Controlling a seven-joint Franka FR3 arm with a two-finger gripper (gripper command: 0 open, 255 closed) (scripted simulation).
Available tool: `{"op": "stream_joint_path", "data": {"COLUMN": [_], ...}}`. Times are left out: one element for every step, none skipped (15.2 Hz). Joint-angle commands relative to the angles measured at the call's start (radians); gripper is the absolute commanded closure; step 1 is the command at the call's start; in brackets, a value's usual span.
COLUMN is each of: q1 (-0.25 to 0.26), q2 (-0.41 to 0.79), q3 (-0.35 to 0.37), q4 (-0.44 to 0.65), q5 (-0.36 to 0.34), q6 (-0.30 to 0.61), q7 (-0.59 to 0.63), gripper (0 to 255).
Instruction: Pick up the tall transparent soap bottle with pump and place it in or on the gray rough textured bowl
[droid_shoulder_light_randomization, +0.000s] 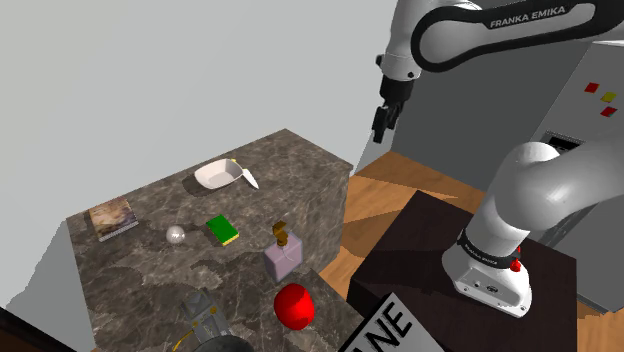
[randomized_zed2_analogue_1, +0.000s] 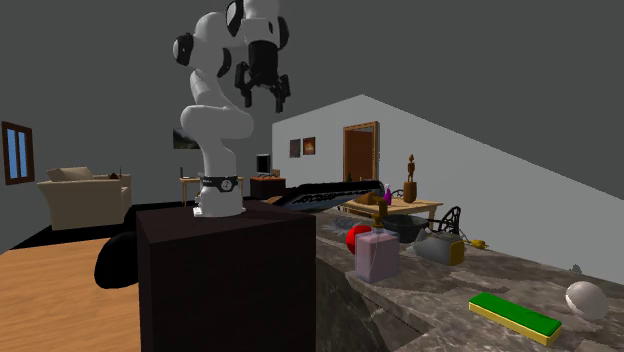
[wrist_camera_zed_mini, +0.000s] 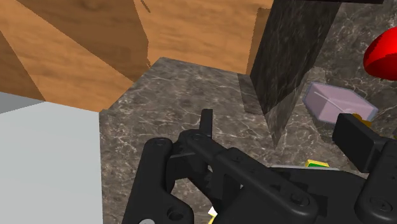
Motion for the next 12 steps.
{"op": "stream_joint_path", "data": {"q1": [0.017, 0.026, 0.036, 0.046, 0.056, 0.067, 0.078, 0.089, 0.1, 0.112, 0.123, 0.135], "q2": [0.024, 0.037, 0.052, 0.07, 0.089, 0.111, 0.135, 0.161, 0.19, 0.22, 0.253, 0.287], "q3": [0.018, 0.026, 0.035, 0.044, 0.054, 0.063, 0.073, 0.082, 0.092, 0.102, 0.111, 0.121], "q4": [-0.041, -0.06, -0.078, -0.095, -0.11, -0.123, -0.134, -0.144, -0.152, -0.158, -0.162, -0.164], "q5": [0.029, 0.043, 0.058, 0.072, 0.087, 0.102, 0.117, 0.132, 0.147, 0.163, 0.178, 0.193], "q6": [0.081, 0.12, 0.16, 0.201, 0.243, 0.286, 0.329, 0.373, 0.418, 0.463, 0.508, 0.553], "q7": [0.029, 0.042, 0.055, 0.068, 0.08, 0.092, 0.104, 0.115, 0.126, 0.136, 0.146, 0.155], "gripper": [0, 0, 0, 0, 0, 0, 0, 0, 0, 0, 0, 0]}}
